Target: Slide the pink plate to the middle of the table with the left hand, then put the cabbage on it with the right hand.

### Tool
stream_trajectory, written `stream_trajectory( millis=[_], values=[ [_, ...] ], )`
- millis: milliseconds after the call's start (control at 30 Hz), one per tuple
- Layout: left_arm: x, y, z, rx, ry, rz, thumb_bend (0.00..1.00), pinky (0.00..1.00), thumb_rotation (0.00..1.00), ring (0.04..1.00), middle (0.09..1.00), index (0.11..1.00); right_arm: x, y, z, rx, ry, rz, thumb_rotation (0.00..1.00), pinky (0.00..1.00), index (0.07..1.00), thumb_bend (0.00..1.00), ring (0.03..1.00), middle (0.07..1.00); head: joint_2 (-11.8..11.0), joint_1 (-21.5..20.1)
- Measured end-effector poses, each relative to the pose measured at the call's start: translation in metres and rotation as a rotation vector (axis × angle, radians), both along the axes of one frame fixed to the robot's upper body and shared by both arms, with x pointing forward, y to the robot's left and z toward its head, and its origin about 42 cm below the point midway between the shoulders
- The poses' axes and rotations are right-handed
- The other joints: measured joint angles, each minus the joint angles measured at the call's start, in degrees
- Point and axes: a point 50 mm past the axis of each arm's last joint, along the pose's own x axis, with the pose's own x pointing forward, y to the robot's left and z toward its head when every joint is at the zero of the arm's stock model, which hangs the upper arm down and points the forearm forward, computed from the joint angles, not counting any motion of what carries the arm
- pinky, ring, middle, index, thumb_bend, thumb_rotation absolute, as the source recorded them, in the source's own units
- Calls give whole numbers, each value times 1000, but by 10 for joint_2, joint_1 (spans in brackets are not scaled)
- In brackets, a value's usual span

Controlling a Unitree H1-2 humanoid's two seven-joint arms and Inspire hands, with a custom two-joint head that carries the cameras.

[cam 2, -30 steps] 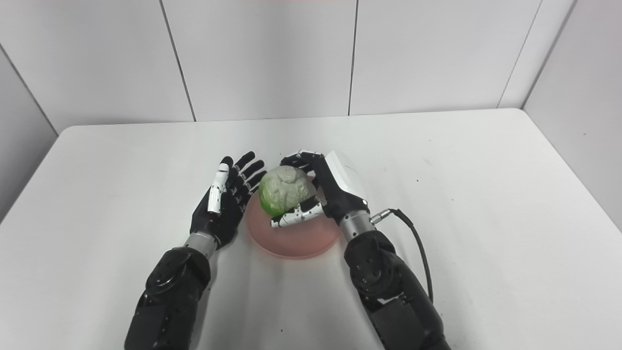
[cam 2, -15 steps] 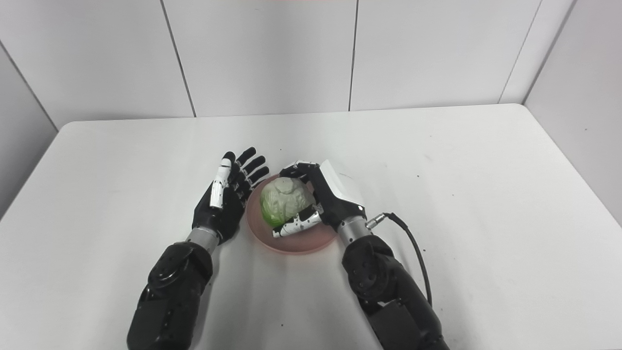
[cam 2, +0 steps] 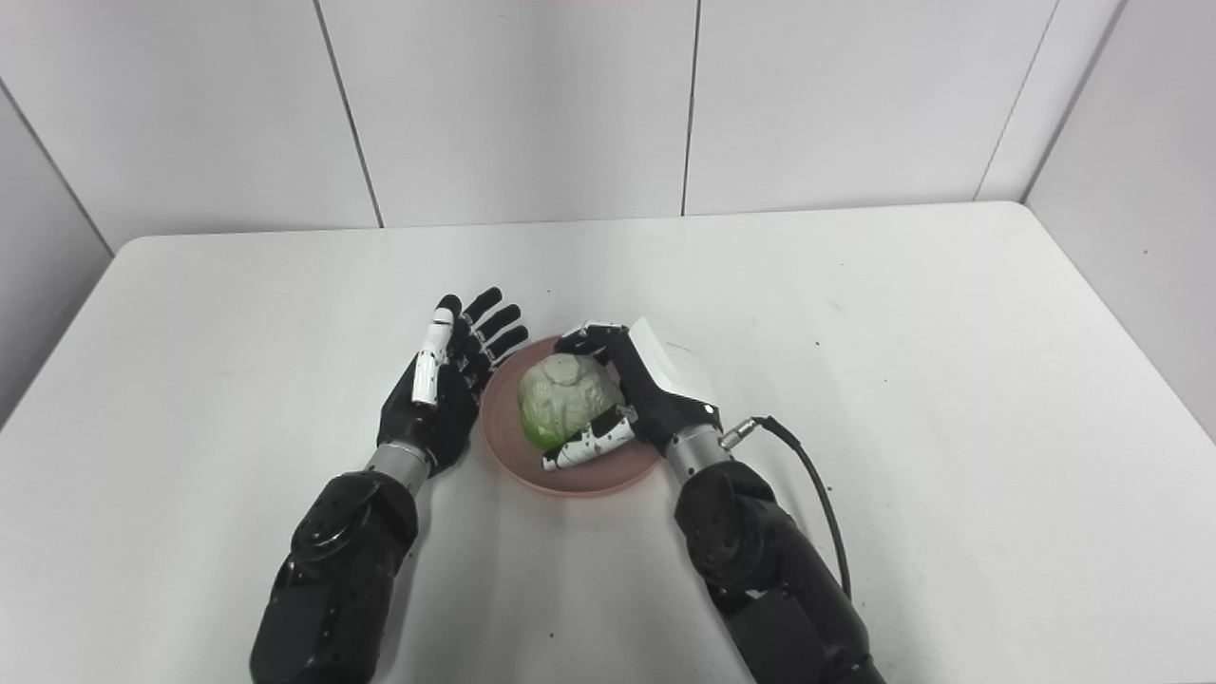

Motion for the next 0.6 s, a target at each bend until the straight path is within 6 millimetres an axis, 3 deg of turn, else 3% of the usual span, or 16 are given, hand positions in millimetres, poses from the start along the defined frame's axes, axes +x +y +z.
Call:
stream_trajectory(
  millis=[267,300,400,567,600],
  values=[
    [0,0,0,0,0,0,467,884,1000,877,884,880,-1,1,2,-2,1,12,142,420,493,520,518,597,-1,-1],
    [0,0,0,0,0,-1,466,882,1000,876,882,880,-1,1,2,-4,7,18,178,517,611,680,600,655,-1,-1],
    [0,0,1,1,-2,-2,462,891,1000,881,885,886,-2,1,2,-20,20,43,283,645,743,840,710,746,-2,-1],
    [0,0,1,4,-3,-3,452,872,1000,874,884,884,-4,2,3,-60,36,84,391,710,851,931,785,830,-1,-2],
    [0,0,1,4,-3,-4,454,863,1000,871,885,884,-5,2,5,-67,32,91,451,705,929,959,818,881,-1,-2]
  ],
)
